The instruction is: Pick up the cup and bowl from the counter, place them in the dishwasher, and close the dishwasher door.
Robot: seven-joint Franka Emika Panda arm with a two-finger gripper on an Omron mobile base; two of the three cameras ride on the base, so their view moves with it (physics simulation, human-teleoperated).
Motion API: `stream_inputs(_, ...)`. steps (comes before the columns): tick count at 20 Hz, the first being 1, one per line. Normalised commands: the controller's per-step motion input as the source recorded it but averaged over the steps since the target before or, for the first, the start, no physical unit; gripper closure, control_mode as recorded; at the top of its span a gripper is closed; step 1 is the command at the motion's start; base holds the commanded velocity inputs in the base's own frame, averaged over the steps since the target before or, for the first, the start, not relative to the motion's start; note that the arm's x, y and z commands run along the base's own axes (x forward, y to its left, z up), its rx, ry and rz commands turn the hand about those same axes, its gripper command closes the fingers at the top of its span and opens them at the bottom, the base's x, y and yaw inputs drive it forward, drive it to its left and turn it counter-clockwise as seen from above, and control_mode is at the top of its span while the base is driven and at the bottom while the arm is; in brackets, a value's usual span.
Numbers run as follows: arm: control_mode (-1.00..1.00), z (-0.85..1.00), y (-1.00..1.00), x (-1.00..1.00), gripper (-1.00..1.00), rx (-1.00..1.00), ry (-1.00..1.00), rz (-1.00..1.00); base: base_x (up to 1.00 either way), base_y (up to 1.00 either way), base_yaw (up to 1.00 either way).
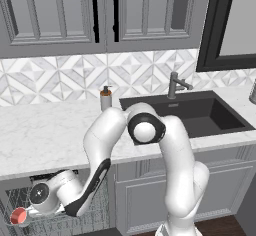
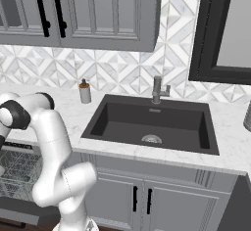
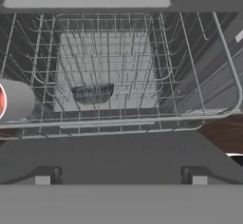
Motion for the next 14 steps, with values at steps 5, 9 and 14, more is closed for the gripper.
stream_inputs(5, -1.0, 0.09, 0.0, -0.17, -1.0, 0.0, -0.03, 0.0, 0.0, 0.0, 0.0)
stream_inputs(9, -1.0, 0.14, 0.0, -0.1, -1.0, 0.0, -0.02, 0.0, 0.0, 0.0, 0.0)
stream_inputs(14, -1.0, 0.04, 0.08, -0.43, -1.0, 0.0, -0.01, 0.01, 0.0, 0.0, 0.0)
